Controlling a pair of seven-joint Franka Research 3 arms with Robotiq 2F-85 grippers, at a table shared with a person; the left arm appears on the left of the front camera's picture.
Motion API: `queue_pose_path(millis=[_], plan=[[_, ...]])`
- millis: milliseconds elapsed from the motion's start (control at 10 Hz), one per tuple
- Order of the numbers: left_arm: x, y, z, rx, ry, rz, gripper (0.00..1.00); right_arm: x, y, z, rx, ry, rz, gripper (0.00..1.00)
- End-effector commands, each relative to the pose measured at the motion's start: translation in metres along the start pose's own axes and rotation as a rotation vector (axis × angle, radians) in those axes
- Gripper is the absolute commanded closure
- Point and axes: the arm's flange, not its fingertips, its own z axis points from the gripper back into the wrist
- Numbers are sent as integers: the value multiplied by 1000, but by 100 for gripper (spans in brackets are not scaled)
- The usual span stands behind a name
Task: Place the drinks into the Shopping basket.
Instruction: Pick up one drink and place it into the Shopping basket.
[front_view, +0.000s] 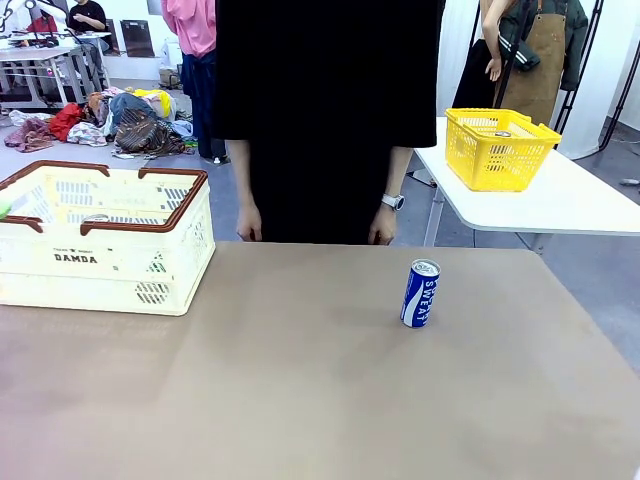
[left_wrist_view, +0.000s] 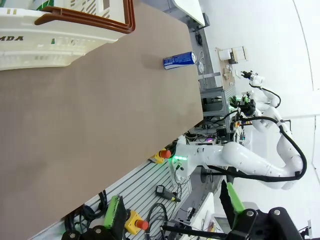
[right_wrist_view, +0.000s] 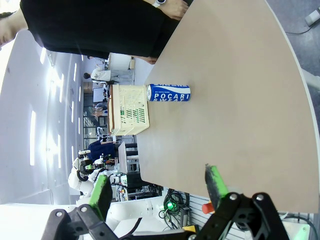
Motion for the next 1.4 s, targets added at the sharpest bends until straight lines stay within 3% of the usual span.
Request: queue_pose_path(millis=[0,200,400,600,900,1100,1200,1300], plan=[[-2,-3,1,-5,-2,15,0,2,2,0,22,-13,26,0],[-2,-3,1,-5,-2,15,0,0,0,0,0,0,0,0],[-2,-3,1,-5,-2,15,0,1,29,-36,-178,14,27,0],[-2,-3,1,-5,-2,15,0,19,67,-118,-377,178,117,0],[-2,-3,1,-5,-2,15,0,30,104,-283,-577,541,353,0],[-2,-3,1,-5,-2,15,0,2,122,-367,-756,645,589,0],[-2,-3,1,-5,-2,15,0,-20,122,-385,-800,669,692,0],[-2,-3,1,-5,-2,15,0,-27,131,-350,-736,608,728,0]])
